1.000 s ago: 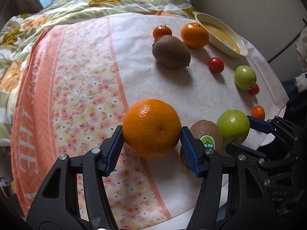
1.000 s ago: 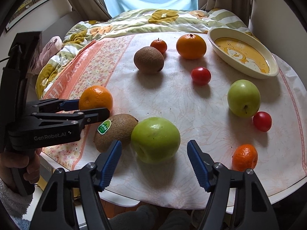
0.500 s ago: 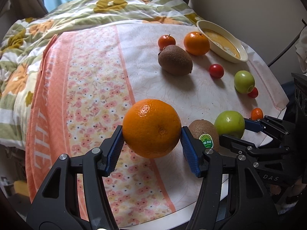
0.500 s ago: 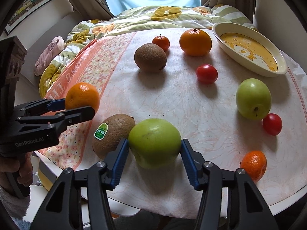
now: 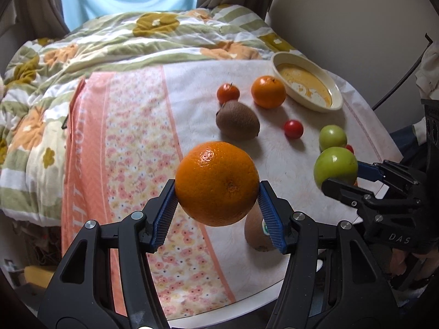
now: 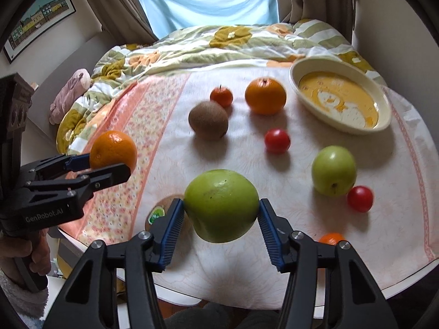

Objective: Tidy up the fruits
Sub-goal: 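Grasp the large orange with the left tool while the right tool grasps the green apple, then lower the orange into the bowl and open the left tool while the right tool drops the apple in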

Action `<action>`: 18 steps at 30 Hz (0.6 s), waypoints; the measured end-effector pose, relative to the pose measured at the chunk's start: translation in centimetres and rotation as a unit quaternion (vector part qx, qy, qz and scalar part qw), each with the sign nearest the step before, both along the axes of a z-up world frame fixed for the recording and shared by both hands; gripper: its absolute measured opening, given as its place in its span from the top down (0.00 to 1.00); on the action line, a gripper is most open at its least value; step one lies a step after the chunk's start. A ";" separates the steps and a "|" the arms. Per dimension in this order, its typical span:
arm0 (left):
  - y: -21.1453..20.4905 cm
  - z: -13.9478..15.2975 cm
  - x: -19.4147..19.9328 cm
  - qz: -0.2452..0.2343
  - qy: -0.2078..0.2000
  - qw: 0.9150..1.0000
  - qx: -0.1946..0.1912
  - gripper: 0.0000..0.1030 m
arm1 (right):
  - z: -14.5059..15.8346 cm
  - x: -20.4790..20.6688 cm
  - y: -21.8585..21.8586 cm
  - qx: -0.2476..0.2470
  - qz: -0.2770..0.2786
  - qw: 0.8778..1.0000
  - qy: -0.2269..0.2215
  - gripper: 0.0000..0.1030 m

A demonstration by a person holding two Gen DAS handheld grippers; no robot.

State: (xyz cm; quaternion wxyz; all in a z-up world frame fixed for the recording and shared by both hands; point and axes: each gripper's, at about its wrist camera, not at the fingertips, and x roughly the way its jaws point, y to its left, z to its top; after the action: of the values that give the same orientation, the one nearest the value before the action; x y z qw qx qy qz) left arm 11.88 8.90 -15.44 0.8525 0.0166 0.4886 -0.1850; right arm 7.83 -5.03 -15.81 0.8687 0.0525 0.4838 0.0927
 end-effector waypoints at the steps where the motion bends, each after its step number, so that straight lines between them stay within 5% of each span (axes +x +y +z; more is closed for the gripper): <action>1: -0.2 0.6 0.2 0.001 -0.006 1.000 0.001 0.39 | 0.5 0.1 -0.3 0.001 -0.002 1.000 -0.004 0.50; 18: -8.9 8.4 6.1 0.037 -0.073 0.996 -0.019 0.39 | 8.3 6.1 -10.1 -0.003 0.017 0.998 -0.065 0.50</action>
State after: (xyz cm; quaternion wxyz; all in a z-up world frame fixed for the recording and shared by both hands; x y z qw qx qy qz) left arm 18.00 0.00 -7.08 0.8926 -0.0046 0.4213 -0.1605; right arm 13.89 -15.08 -7.55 0.8966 0.0353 0.4278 0.1086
